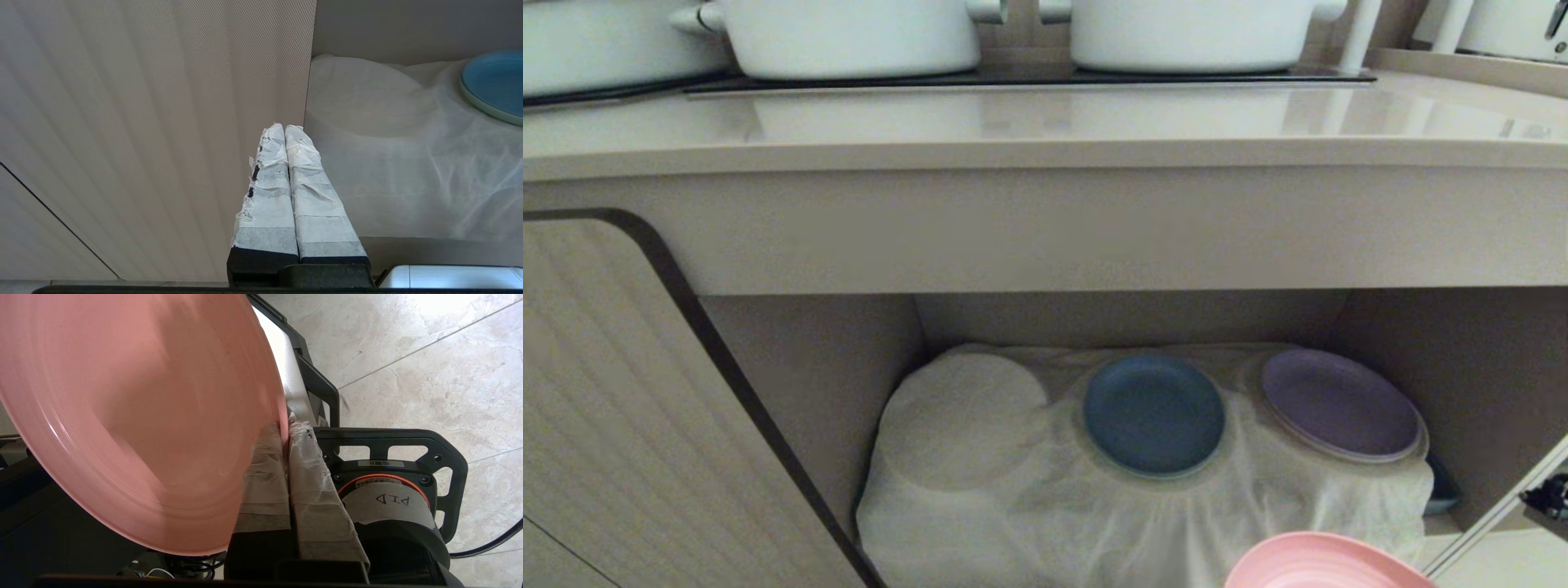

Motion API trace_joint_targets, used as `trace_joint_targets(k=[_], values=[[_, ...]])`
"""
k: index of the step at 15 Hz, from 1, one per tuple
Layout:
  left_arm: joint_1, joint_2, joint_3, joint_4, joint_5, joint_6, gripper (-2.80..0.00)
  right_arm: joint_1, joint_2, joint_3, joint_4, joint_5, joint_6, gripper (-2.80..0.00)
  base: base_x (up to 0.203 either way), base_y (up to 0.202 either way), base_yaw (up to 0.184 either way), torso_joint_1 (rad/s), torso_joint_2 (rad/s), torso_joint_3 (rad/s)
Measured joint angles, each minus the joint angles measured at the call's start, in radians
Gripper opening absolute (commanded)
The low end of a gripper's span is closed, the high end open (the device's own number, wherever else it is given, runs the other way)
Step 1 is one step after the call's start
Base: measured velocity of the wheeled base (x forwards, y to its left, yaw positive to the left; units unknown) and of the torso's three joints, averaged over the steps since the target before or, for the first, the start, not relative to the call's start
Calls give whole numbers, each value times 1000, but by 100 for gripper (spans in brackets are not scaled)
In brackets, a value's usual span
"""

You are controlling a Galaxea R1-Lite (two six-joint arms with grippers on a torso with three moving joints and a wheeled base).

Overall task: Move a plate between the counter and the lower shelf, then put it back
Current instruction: Put the plate in the cupboard

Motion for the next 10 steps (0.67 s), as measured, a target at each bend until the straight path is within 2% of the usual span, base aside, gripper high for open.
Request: trace_joint_targets(k=[10], values=[[0, 0, 0, 0, 0, 0, -280, 13, -3, -13, -1, -1, 2, -280, 0, 0, 0, 0, 1, 3]])
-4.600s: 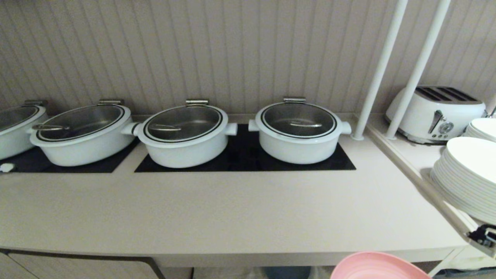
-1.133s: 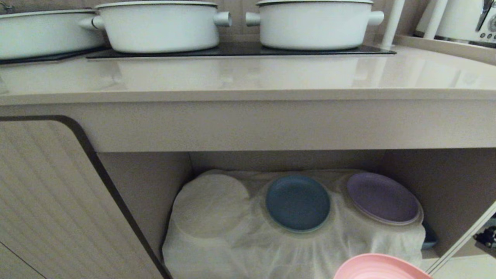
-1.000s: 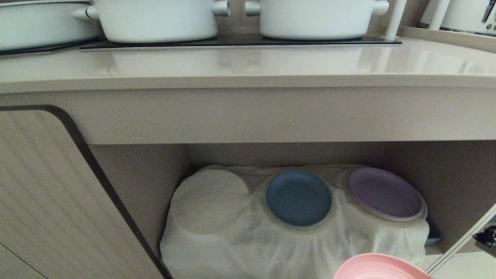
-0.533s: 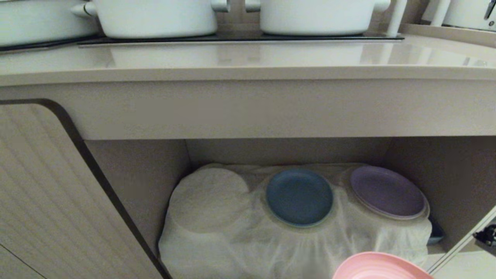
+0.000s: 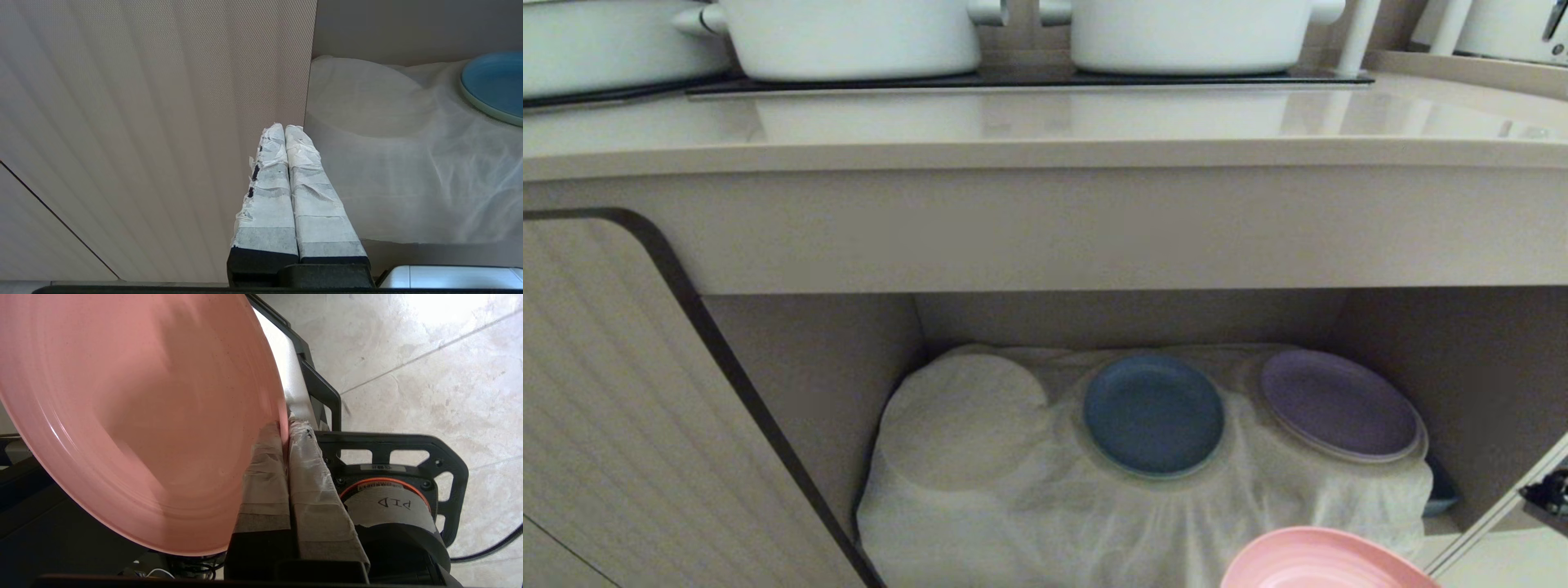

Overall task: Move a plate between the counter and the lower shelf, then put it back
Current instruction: Put the plate in the cupboard

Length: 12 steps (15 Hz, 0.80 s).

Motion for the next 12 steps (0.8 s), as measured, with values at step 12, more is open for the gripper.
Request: trace_joint_targets(k=[12], values=[[0, 0, 0, 0, 0, 0, -280, 26, -6, 6, -2, 3, 2, -280, 0, 0, 0, 0, 0, 0]])
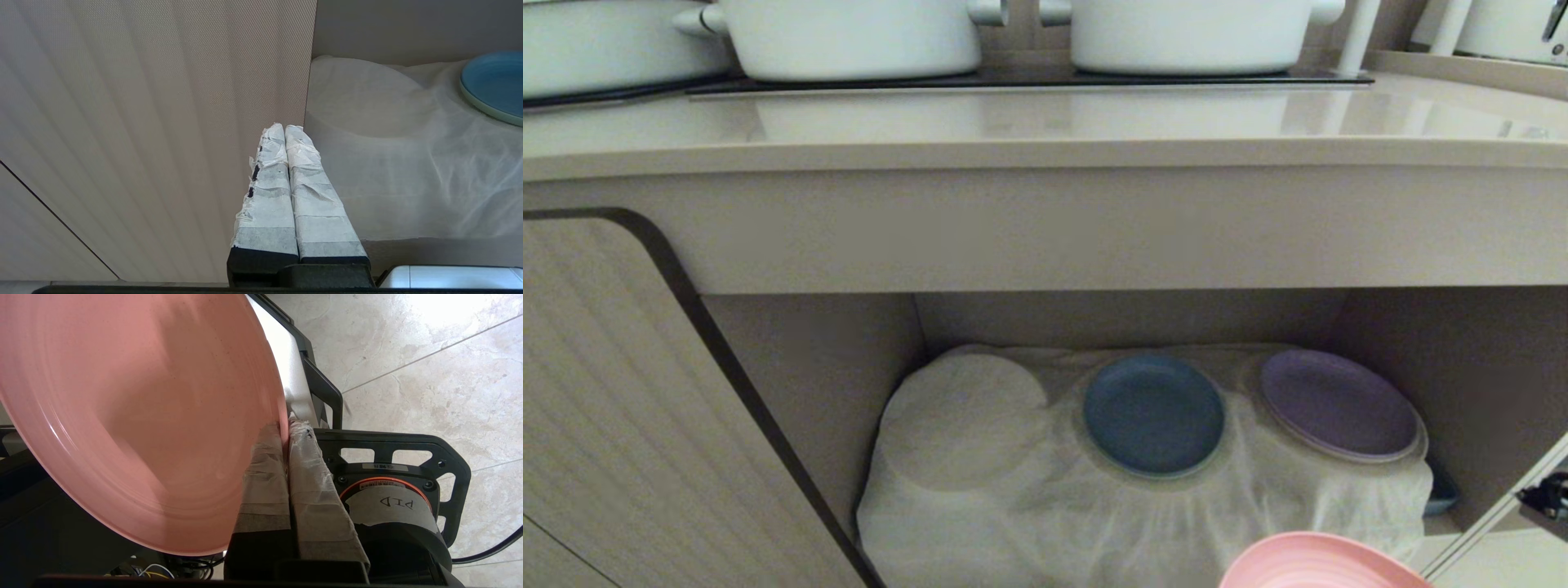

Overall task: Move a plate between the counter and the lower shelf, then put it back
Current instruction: Put the plate in the cupboard

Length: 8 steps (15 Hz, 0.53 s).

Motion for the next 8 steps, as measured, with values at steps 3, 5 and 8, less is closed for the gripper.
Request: trace_joint_targets(k=[3, 5, 8], values=[[0, 0, 0, 0, 0, 0, -280, 4, -3, 3, 1, 0, 1, -280, 0, 0, 0, 0, 0, 0], [0, 0, 0, 0, 0, 0, -280, 6, -5, 3, 1, 0, 9, -280, 0, 0, 0, 0, 0, 0], [0, 0, 0, 0, 0, 0, -280, 6, -5, 3, 0, 0, 18, -280, 0, 0, 0, 0, 0, 0]])
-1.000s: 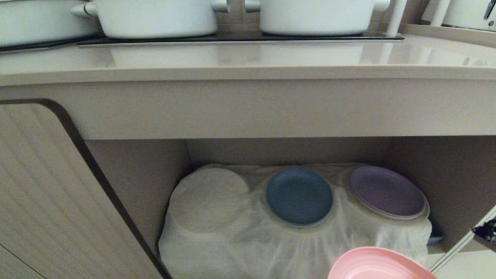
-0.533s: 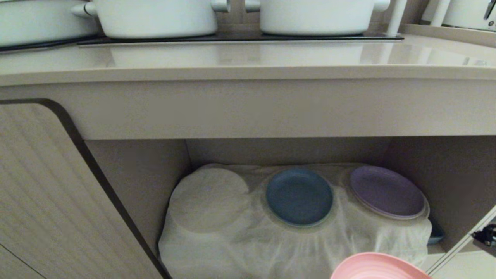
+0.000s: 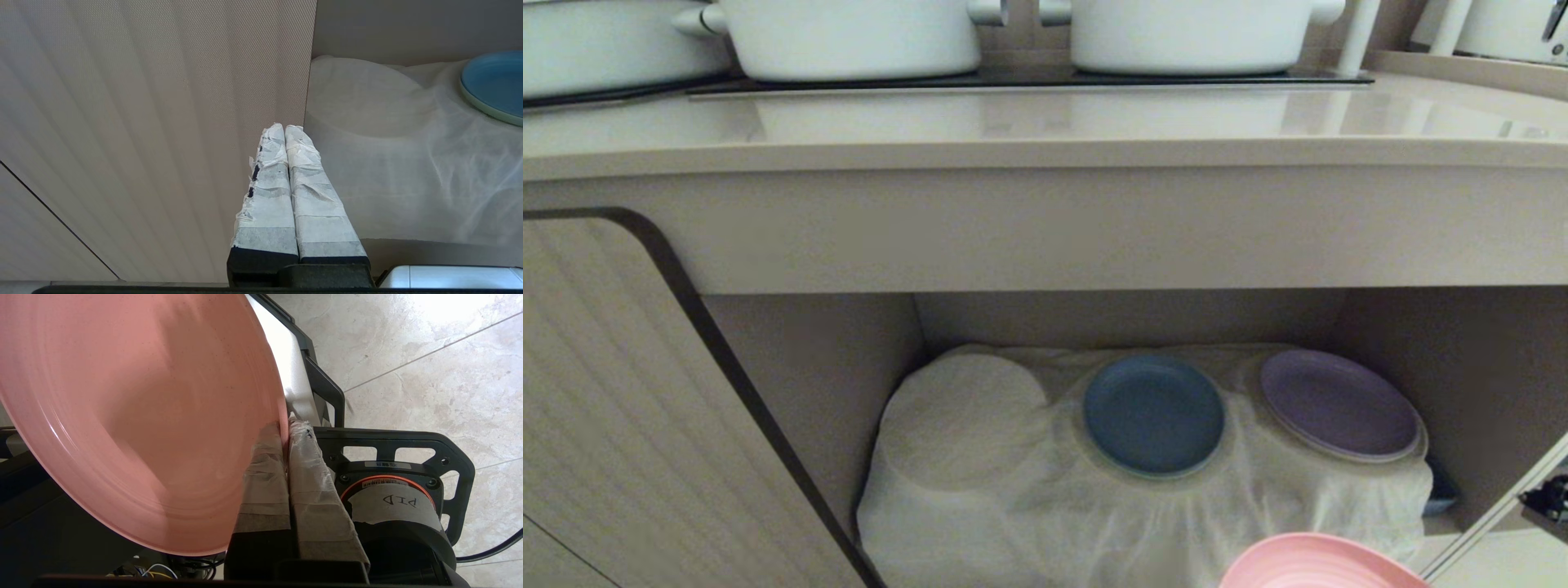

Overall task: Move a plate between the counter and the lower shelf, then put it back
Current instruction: Put the plate in the cupboard

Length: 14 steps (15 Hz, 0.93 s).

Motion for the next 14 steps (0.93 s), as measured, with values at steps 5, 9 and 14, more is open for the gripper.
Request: trace_joint_targets(k=[5, 9, 14], values=[[0, 0, 0, 0, 0, 0, -280, 0, 1, -1, -5, 0, 0, -280, 0, 0, 0, 0, 0, 0], [0, 0, 0, -1, 0, 0, -280, 0, 4, 0, -6, -1, 0, -280, 2, 46, 10, -1, 1, 1], [0, 0, 0, 0, 0, -1, -280, -1, 5, -1, -6, 0, -3, -280, 0, 195, 1, 2, 1, 2]])
